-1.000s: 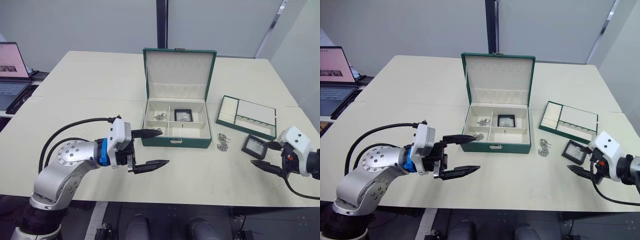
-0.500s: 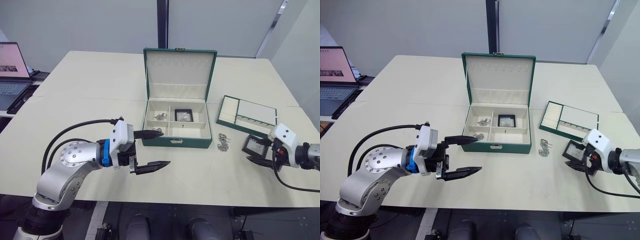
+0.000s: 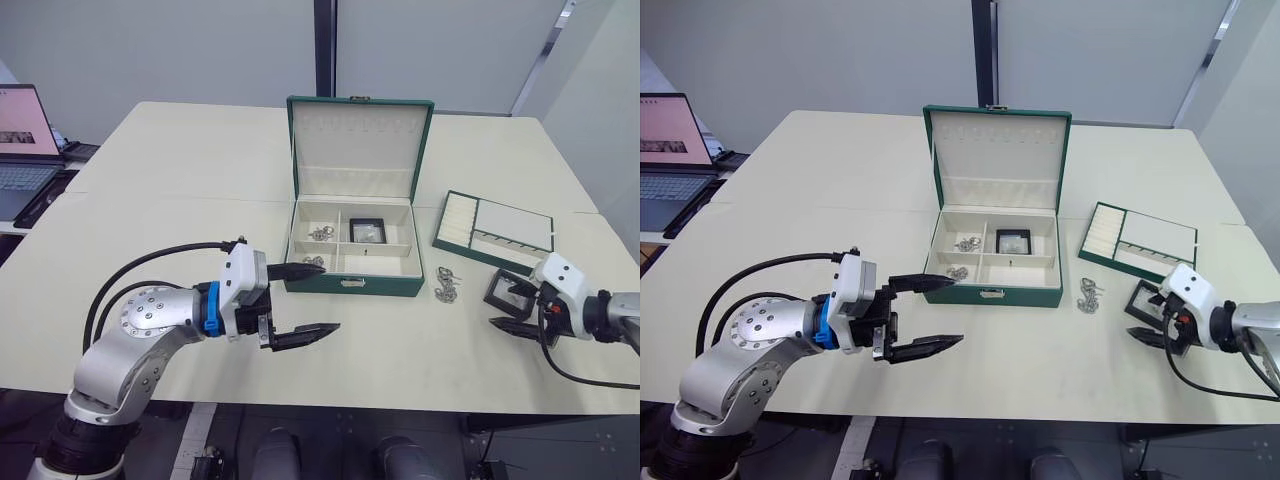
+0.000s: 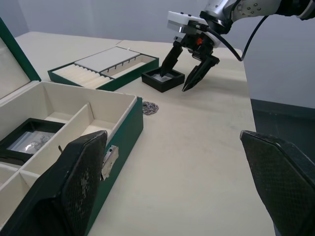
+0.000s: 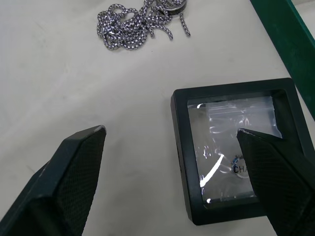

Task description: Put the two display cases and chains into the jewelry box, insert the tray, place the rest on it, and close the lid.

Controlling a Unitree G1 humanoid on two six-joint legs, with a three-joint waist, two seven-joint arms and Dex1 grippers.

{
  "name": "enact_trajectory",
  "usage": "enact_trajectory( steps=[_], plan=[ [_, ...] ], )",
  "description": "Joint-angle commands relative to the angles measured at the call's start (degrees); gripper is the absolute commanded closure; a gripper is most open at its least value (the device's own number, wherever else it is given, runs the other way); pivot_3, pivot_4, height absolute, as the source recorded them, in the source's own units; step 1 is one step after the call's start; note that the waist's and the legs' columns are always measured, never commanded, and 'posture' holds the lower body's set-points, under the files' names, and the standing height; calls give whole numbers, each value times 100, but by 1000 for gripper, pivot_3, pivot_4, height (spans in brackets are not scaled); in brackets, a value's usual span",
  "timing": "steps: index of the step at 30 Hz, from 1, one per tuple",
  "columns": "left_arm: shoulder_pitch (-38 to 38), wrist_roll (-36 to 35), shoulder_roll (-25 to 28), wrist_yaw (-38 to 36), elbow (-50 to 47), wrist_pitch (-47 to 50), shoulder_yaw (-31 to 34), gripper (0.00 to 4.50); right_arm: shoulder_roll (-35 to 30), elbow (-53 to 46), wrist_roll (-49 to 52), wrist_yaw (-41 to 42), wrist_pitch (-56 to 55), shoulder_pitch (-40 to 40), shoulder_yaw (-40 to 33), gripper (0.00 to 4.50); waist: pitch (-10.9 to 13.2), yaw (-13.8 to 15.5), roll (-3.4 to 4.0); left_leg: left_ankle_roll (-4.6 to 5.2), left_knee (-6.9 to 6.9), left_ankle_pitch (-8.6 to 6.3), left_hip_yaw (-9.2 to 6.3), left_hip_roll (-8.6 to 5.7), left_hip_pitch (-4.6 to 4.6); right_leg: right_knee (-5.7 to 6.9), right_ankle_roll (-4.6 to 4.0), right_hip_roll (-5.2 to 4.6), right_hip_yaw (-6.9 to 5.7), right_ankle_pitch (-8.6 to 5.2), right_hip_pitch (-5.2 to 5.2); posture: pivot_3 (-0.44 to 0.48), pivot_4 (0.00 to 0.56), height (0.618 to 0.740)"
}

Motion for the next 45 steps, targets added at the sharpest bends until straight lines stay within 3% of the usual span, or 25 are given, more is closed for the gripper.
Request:
enact_trajectory(
  steps=[1, 4, 8, 17, 27, 34, 39, 45],
  plan=[
    [-118, -91, 32, -17, -190, -31, 71, 2, 15, 45, -37, 66, -128, -150, -69, 182, 0, 0, 0, 0, 0, 0, 1, 0, 0, 0, 0, 0, 0, 0, 0, 0, 150, 740],
    [-182, -108, 17, 6, -177, -1, 83, 0, 54, 102, -85, 62, -155, -213, -34, 921, 0, 0, 1, 0, 0, 0, 1, 0, 0, 0, 0, 0, 1, 0, 0, 0, 150, 740],
    [-121, -155, -13, 46, -206, -3, 112, 0, 91, 125, -116, 64, -169, -259, -24, 2299, 0, 0, 2, 0, 0, 0, 0, 0, 0, 0, 0, 0, 0, 0, 0, 0, 150, 740],
    [-72, -181, -78, 98, -198, -53, 82, 0, 98, 239, -216, 71, -219, -255, 3, 4485, -1, 0, 2, 0, 0, 0, 0, 0, 0, 0, 0, 0, 0, 0, 0, 0, 150, 740],
    [-6, -164, -52, 30, -148, -88, 105, 0, -25, 52, -246, 158, -25, -364, -52, 4484, 0, 0, 3, -9, 0, 5, 1, 0, 0, 0, 0, 0, 1, 0, 0, 0, 150, 740],
    [165, -538, 450, -303, -186, 142, 548, 0, -550, -1530, 355, 369, 895, -205, -642, 4484, 15, -2, 33, -9, -2, 5, 0, 0, 0, 4, 0, 0, 0, 0, -2, 0, 150, 740],
    [422, -769, 659, -89, -173, 371, 1229, 0, -720, -2763, 1267, 325, 2205, -1351, -421, 4484, 22, -47, 47, 2, -1, -2, 1, 5, 1, 10, 0, 2, 3, 0, -7, 0, 150, 740],
    [790, -874, 665, -17, -188, 366, 1692, 0, -321, -2876, 1409, 201, 2944, -3106, 758, 4484, 25, -23, 41, 3, -3, -2, 2, 6, -3, 9, 0, 0, 2, 0, -20, 0, 150, 740]
  ],
)
